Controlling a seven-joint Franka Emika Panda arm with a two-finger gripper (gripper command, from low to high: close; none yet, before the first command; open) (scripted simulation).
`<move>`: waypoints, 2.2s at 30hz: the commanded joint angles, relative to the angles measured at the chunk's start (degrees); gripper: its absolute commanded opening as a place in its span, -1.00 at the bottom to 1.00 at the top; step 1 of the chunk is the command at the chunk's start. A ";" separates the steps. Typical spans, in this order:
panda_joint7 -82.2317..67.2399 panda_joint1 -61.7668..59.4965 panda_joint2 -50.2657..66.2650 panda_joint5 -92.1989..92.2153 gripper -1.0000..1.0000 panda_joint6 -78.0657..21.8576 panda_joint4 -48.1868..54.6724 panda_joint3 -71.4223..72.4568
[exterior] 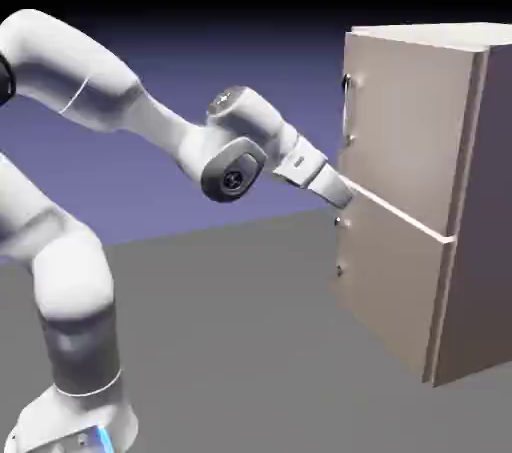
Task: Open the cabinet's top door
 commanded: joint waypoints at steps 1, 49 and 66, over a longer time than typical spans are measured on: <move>1.13 -0.94 -0.46 2.50 0.00 -0.04 0.53 1.09; 55.43 -46.20 -22.58 122.12 0.00 -1.86 26.00 53.43; 72.20 -62.32 -29.02 159.03 0.00 -2.67 35.57 70.56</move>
